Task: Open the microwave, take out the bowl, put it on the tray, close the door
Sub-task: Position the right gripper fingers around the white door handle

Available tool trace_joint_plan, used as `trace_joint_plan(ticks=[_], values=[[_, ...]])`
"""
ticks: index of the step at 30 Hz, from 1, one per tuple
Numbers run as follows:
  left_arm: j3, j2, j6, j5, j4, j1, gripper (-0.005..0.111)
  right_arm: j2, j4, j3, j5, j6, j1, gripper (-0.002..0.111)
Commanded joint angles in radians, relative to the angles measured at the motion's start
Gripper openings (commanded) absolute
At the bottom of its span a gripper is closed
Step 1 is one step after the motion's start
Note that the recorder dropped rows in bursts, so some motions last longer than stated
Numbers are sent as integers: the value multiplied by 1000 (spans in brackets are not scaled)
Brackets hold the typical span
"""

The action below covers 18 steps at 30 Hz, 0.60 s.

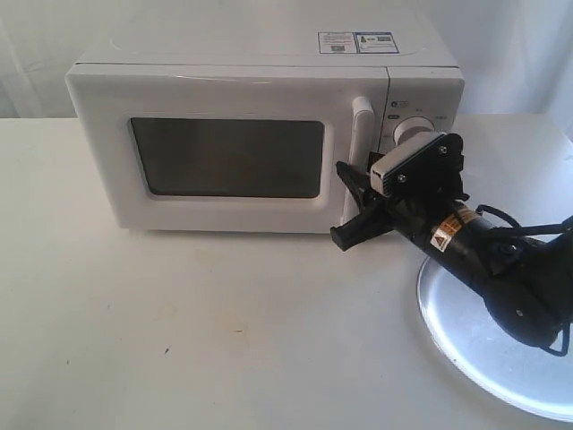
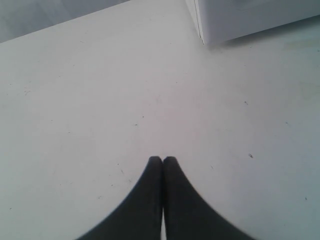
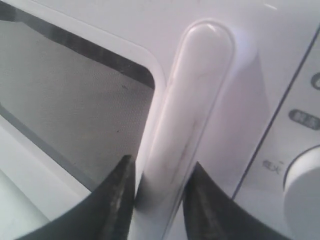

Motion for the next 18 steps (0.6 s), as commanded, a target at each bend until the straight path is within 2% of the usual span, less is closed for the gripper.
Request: trace_joint_plan(ticks=[1,9,13,15,18], values=[[2,-3,-4,-1,-4,-4,0,-25,-265,79,-62,-38,39,0],[2,-3,-4,-1,-4,-4,0,-33,-224,116,-62,-120,39,0],[2,-3,-4,-1,-4,-4,0,-40,-113,120,-62,-120,39,0],[2,-3,-4,-1,-4,-4,0,-46,-47,134,-27,-131,39,5],[2,-3,-4,-1,-4,-4,0,-52,34,166,-47,-173,39,17]])
